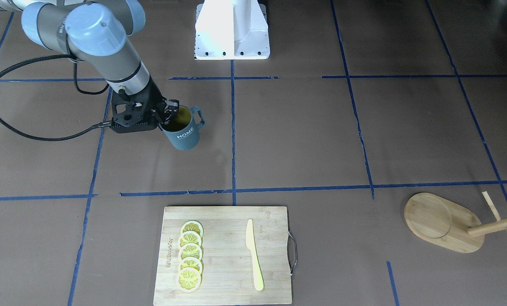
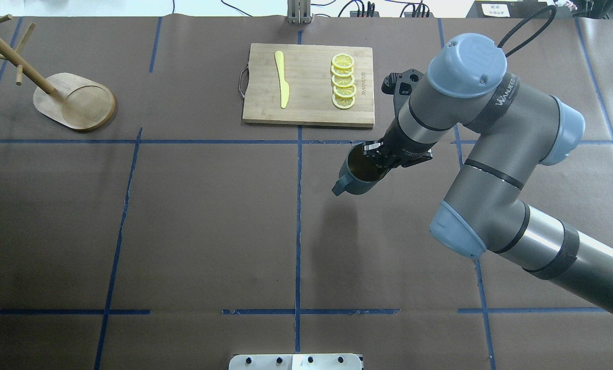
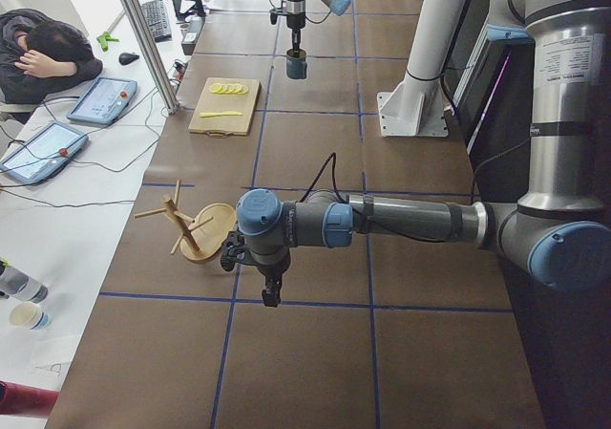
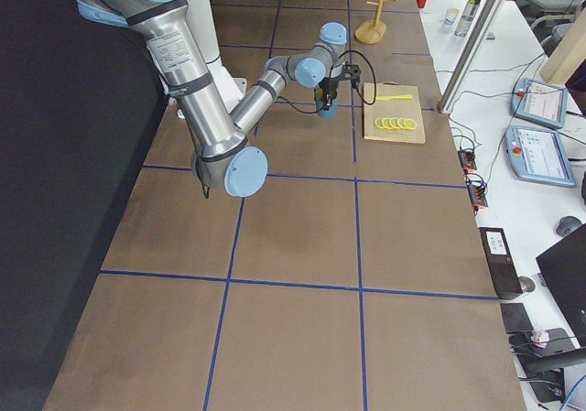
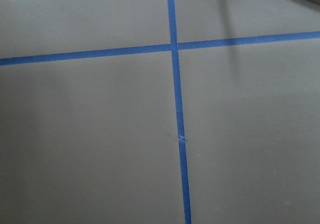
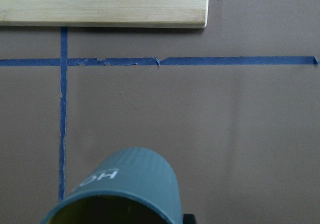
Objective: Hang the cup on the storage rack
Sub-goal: 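Lower the teal mug upright onto the table center with the right gripper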
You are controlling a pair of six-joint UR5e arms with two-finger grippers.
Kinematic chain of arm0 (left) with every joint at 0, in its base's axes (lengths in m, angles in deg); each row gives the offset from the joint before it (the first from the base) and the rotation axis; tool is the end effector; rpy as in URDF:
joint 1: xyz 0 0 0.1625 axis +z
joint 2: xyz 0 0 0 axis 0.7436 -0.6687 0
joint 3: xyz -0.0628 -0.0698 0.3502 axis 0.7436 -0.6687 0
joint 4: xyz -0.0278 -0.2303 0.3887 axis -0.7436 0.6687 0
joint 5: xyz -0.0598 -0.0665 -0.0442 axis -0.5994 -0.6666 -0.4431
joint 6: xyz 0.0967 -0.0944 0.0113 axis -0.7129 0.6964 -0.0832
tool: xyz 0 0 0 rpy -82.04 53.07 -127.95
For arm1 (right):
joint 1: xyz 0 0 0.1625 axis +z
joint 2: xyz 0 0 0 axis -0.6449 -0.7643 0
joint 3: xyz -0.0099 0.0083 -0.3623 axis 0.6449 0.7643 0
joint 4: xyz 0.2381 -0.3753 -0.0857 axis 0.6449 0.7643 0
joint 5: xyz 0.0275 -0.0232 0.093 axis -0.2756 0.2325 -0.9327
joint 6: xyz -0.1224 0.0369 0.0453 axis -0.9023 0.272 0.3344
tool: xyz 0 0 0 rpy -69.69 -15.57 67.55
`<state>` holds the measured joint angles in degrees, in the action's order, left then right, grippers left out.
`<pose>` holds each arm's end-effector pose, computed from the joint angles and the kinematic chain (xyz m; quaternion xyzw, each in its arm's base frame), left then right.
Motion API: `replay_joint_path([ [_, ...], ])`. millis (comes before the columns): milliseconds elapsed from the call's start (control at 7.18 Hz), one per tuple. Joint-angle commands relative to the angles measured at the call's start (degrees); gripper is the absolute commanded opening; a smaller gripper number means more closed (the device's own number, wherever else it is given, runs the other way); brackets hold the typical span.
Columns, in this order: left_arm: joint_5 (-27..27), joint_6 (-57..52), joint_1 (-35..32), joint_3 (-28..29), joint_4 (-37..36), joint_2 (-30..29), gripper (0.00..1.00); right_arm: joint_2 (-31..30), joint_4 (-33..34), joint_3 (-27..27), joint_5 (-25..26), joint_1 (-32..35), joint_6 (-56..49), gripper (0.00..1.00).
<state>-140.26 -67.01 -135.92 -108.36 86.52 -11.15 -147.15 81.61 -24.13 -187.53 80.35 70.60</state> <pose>-0.0188 -0.5077 0.5945 0.0039 0.3821 0.0479 0.9229 -0.4477 -0.4654 0.1801 0.0078 -0.4337 0.0020 0.9010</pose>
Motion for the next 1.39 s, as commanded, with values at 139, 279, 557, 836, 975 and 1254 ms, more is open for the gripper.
replay_joint_path([
  [139, -0.07, 0.0, 0.17, -0.04, 0.23, -0.61, 1.0, 0.38, 1.22, -1.34, 3.11, 1.02, 1.53, 0.0],
  [279, 0.02, 0.09, 0.17, -0.39, 0.14, -0.7, 1.0, 2.04, 5.15, -3.52, 3.64, 1.29, 3.53, 0.0],
  [557, 0.02, 0.18, 0.17, -1.19, -0.04, -0.43, 1.0, 5.39, 9.66, -3.97, 4.97, 1.29, 3.55, 0.0],
  [836, 0.02, 0.18, 0.17, -1.09, 0.14, -0.52, 1.0, 3.73, 9.32, -2.76, 5.14, -1.77, 5.91, 0.0],
  [975, 0.02, 0.35, 0.35, -0.75, 0.14, -0.61, 1.0, 2.42, 9.4, -2.31, 6.97, -3.01, 8.01, 0.0],
  [1254, 0.02, 0.35, 0.44, -1.1, 0.05, -0.61, 1.0, 5.46, 9.14, 1.62, 8.48, -6.43, 10.13, 0.0],
])
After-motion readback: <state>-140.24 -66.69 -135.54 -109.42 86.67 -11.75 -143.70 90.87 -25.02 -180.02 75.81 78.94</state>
